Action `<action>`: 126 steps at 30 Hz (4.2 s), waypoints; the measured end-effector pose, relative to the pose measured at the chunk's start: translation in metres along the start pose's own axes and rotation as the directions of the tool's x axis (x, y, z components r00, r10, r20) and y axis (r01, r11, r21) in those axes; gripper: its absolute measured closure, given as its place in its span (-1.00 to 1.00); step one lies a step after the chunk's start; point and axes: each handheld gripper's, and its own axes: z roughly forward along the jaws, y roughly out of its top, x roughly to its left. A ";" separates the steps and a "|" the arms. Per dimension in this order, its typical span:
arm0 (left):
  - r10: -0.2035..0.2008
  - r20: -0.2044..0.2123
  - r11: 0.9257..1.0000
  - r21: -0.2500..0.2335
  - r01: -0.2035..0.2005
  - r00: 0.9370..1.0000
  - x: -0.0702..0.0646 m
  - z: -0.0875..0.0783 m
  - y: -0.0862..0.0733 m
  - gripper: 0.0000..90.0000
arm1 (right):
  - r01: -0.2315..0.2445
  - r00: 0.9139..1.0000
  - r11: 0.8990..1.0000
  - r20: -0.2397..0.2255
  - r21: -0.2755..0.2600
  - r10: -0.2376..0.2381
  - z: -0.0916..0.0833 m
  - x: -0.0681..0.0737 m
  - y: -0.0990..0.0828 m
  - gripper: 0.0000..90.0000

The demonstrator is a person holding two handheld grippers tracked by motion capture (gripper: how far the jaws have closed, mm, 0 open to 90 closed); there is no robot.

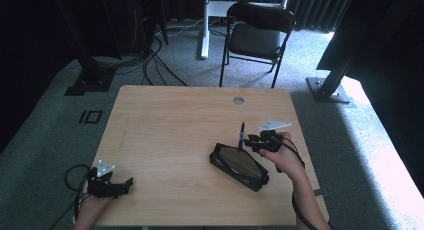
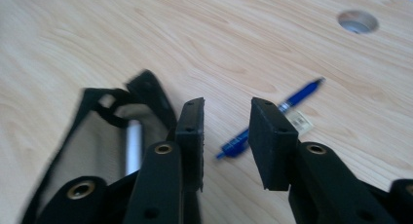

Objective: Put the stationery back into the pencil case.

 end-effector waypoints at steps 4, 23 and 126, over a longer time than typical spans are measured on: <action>0.000 0.000 1.000 0.000 0.000 1.000 0.000 0.000 0.000 -0.99 | -0.032 0.998 0.999 0.050 0.004 0.032 0.006 -0.008 -0.002 0.48; 0.000 0.000 1.000 0.000 0.000 1.000 0.000 0.000 0.000 -0.99 | -0.150 0.972 0.989 0.182 0.007 0.146 0.037 -0.023 0.002 0.39; 0.000 0.000 1.000 0.000 0.000 1.000 0.000 0.000 0.000 -0.99 | -0.103 0.989 0.994 0.108 0.042 0.098 -0.018 -0.012 0.026 0.52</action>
